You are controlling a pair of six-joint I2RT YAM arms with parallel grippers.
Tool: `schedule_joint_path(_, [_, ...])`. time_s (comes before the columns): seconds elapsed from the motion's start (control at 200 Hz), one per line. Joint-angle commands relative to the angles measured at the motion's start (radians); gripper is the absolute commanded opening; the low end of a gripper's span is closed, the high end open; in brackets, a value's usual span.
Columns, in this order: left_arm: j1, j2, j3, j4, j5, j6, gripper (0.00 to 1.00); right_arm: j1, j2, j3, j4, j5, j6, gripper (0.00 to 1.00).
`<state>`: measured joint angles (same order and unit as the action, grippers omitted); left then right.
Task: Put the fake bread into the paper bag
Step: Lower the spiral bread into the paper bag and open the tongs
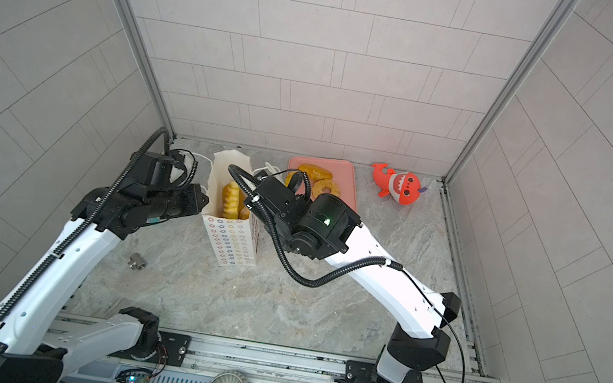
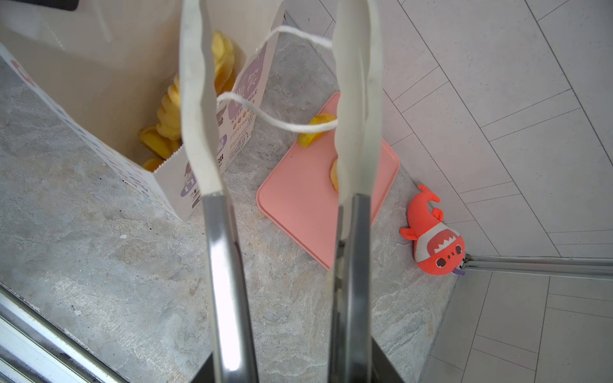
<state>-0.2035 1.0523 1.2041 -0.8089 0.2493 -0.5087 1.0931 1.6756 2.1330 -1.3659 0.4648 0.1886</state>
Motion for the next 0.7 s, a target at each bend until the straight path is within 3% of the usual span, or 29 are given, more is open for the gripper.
schedule_joint_path(0.0, [-0.002,-0.018,0.004,0.009,-0.002,-0.007,0.1,0.008,-0.013,0.041,0.008,0.031,-0.001,0.47])
schedule_joint_path(0.696, [-0.002,-0.017,0.006,0.007,-0.003,-0.007,0.1,0.006,-0.059,0.051,0.118,0.086,-0.017,0.47])
